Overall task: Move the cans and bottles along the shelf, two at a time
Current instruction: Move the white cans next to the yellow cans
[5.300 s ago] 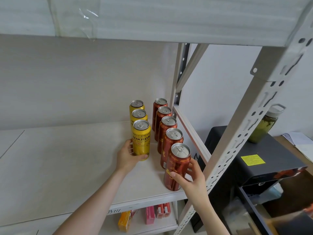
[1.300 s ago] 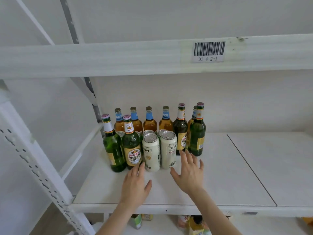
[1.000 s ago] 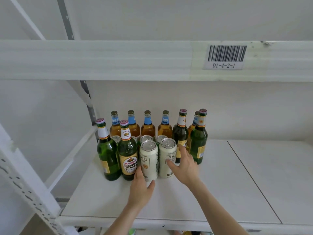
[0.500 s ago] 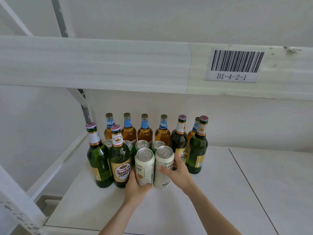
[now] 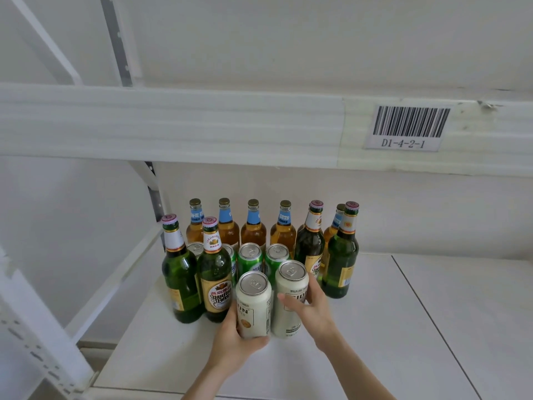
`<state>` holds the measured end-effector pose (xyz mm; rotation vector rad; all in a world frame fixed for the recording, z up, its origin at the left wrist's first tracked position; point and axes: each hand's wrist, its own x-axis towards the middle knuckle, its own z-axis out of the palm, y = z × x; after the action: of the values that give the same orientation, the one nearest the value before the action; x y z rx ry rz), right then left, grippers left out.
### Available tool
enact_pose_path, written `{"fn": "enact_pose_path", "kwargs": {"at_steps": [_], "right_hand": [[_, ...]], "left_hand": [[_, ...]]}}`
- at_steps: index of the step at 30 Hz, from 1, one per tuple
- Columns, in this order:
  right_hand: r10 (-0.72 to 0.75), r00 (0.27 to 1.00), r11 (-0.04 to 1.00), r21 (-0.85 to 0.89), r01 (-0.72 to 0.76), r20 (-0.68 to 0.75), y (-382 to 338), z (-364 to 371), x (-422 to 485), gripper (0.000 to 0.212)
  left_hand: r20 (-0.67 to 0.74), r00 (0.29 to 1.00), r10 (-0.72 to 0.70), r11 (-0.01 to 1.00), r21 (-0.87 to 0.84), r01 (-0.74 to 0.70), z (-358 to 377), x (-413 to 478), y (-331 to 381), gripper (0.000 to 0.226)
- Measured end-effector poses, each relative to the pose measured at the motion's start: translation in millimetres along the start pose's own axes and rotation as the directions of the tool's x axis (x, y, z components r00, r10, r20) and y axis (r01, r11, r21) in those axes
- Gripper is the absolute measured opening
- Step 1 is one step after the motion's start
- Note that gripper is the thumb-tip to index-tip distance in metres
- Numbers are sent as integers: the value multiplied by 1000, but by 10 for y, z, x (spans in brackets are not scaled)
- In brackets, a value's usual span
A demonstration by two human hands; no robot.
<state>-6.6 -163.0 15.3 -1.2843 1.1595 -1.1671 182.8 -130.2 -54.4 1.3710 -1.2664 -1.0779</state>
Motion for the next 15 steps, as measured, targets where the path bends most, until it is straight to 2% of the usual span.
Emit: {"fn": "enact_pose_path", "kwargs": {"at_steps": [4,8,12,15], "right_hand": [[64,995,990,132,-52,-83,-9,57,-93,57],[141,980,971,214,-108,-142,23,69,-244,37],[184,966,958,252,-135,-180,-21,81,-453,29],[218,954,946,287,-154,-207,-66,87,-603,28]], "left_hand": [[45,997,-64,997,-33,65,-117,-78,19,107],[62,989,-136,989,-54,139,-210,-199,17,103],[100,974,-206,974,-78,214,-300,-353,58,98],[109,974,-197,978,-52,203,-377,-455,113,88]]}}
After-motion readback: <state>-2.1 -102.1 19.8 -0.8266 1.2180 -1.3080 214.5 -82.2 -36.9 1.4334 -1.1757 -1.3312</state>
